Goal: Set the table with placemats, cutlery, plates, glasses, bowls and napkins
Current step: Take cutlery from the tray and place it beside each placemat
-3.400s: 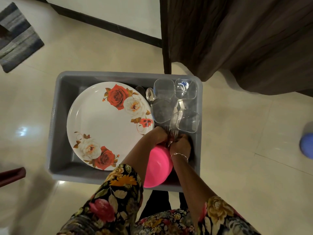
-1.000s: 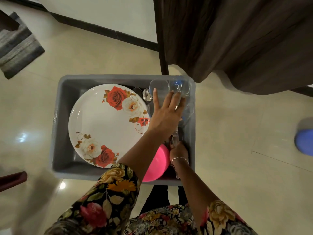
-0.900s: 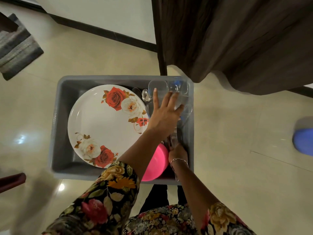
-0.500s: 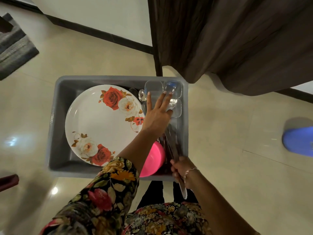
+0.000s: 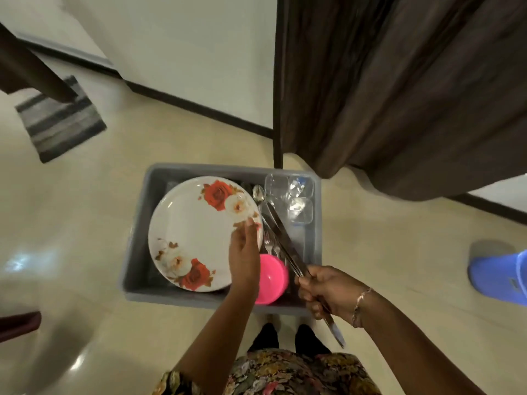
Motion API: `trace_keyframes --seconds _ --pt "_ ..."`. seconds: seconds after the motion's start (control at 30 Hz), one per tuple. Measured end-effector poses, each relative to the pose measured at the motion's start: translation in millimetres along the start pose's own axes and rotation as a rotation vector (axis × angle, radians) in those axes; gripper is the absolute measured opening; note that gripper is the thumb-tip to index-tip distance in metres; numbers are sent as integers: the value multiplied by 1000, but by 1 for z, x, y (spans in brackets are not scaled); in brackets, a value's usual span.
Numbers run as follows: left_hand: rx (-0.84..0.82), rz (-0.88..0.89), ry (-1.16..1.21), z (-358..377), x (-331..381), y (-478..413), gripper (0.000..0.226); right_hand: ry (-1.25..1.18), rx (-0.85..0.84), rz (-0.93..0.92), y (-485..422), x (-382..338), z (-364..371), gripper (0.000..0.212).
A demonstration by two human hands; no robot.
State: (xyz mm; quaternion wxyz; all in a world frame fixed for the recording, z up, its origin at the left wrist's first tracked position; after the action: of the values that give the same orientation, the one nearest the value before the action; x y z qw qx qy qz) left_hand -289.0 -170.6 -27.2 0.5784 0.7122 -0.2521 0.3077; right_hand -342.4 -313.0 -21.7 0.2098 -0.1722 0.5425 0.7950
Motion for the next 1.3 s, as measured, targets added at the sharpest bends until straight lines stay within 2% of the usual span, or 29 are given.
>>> trace_keyframes --seconds 0.07,0.13,0.23,0.33,0.4,0.5,0.67,0.8,0.9,1.1,1.2,1.3 --pt "-231 -119 117 -3 10 14 32 29 27 -102 4 -24 22 7" --pt "-417 -132 165 -7 28 32 30 74 32 -209 10 -46 50 13" --pt "-495 -93 211 -27 60 48 18 131 17 -303 23 -70 89 20" --pt "-502 -13 310 -55 83 60 23 170 -30 -321 40 -86 117 20" --pt "-477 92 398 -73 91 67 23 280 -70 -291 51 -91 127 21" --pt "-403 281 560 -96 103 79 17 348 -121 -233 64 -90 136 44" --pt "-166 469 684 -119 108 128 18 -80 -217 -165 79 -76 159 59" --pt "15 550 760 -121 87 169 18 -189 -313 -133 99 -61 180 55" --pt "124 554 833 -124 65 199 17 -143 -369 -93 124 -42 193 40" --pt "299 510 1085 -157 15 251 23 116 -538 -32 161 7 221 22" --pt "360 541 1183 -178 -14 282 21 493 -604 -103 174 34 239 20" --pt "455 554 1273 -200 -50 316 16 848 -662 -284 186 64 260 19"
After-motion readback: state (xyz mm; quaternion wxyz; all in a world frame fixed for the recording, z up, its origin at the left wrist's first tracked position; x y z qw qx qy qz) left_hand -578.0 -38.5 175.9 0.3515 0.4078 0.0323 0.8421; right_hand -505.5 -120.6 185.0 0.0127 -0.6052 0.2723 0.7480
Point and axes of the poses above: each hand's wrist, its own y-axis away from the middle knuckle, its own z-axis out of the palm, x = y × z, the point moved 2 cm from there along -y, towards the middle knuckle, and after that the axes turned 5 degrees about -z, right-handed, at the moved point
